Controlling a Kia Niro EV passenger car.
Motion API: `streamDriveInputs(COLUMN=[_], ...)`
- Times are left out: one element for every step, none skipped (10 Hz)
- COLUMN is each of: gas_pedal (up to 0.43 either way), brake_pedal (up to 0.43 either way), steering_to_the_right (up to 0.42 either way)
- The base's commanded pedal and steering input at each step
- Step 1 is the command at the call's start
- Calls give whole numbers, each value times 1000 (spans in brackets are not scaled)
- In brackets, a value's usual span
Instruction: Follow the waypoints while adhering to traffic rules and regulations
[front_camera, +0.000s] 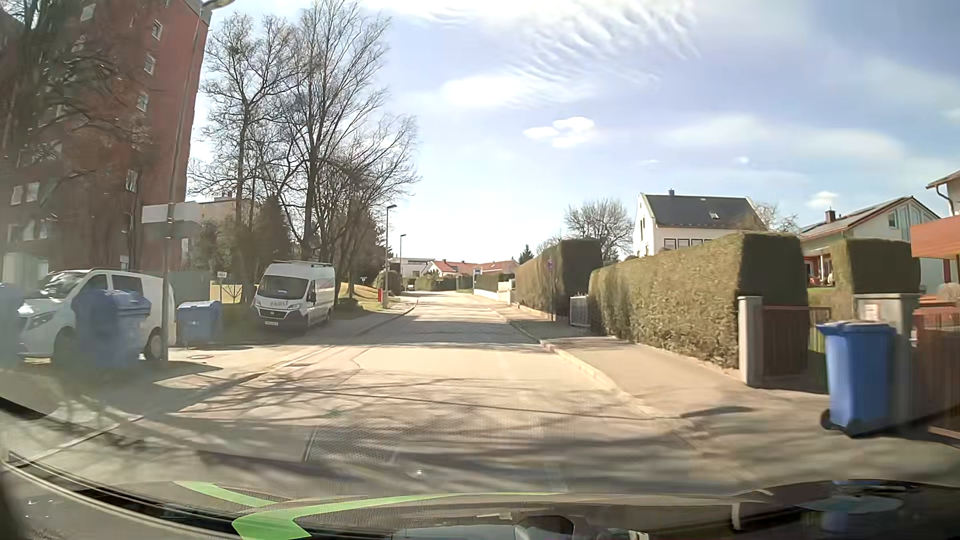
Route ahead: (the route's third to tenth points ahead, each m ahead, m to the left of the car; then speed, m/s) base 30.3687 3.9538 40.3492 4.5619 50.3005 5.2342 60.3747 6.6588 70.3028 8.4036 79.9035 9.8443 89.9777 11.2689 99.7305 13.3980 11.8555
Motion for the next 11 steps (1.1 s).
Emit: streamDriveInputs(gas_pedal=[157,157,157,157,157,157,169,169,169,169,169], brake_pedal=[0,0,0,0,0,0,0,0,0,0,0], steering_to_the_right=[-21,-21,-21,-21,-20,-17,-14,-13,-12,-12,-12])
